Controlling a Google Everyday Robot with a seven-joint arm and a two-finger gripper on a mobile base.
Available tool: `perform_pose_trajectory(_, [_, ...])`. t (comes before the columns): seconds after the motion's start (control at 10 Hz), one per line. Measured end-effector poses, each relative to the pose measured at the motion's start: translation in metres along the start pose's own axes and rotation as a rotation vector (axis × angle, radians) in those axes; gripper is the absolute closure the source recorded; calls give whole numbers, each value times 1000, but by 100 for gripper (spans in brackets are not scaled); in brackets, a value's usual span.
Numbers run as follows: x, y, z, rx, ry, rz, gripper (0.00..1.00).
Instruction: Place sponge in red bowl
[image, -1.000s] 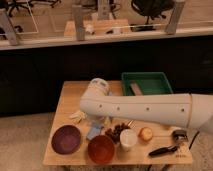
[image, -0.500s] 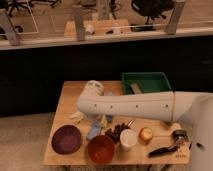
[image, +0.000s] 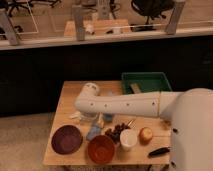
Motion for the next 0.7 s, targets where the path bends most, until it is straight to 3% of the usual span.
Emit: perform_pose_trajectory(0.7, [2,0,4,10,-8,6,20])
